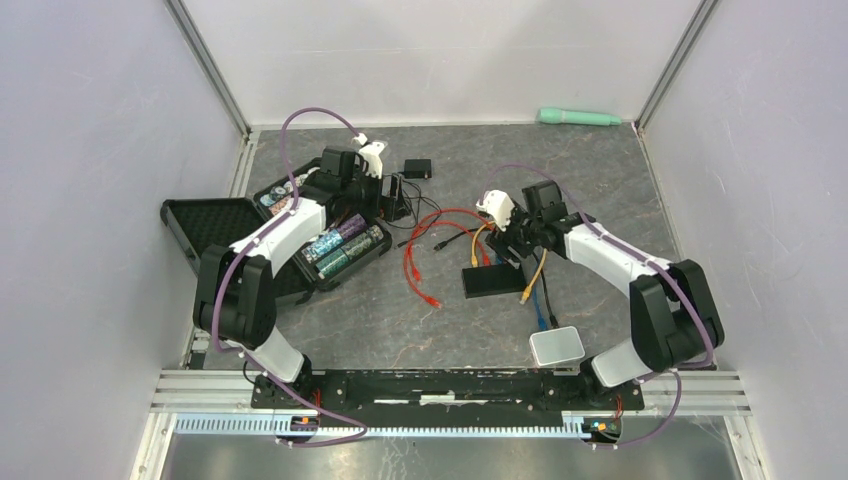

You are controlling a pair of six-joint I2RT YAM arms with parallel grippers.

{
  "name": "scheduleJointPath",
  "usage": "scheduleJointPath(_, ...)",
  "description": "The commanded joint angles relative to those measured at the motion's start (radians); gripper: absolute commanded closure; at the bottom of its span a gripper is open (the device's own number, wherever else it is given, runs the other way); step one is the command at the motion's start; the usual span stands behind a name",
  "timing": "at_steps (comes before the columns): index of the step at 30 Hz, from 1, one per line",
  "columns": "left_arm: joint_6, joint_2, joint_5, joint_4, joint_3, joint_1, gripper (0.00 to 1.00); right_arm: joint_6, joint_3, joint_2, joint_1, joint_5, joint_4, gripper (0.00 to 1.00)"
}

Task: Pull the plug from the switch port
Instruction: Move the connector to the center of the board.

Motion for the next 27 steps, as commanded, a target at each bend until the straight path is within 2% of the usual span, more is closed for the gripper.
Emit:
scheduleJointPath(1, 0.008, -0.041, 0.025, 0.04, 0.0, 0.004, 0.07, 0.194, 0.027, 0.044, 0.002, 0.095, 0.1, 0.25)
scheduleJointPath(12, -0.009, -0.025, 0.03, 0.044, 0.003, 0.004, 0.07, 0.27, 0.11, 0.177, -0.017, 0.078, 0.088, 0.25)
scheduleJointPath(21, -0.008, -0.023, 0.053, 0.05, 0.0, 0.004, 0.07, 0.265, 0.109, 0.237, -0.017, 0.075, 0.079, 0.35)
scheduleJointPath(27, -0.046, -0.033, 0.151, 0.112, -0.043, -0.003, 0.06, 0.252, 0.104, 0.257, -0.017, 0.071, 0.079, 0.49)
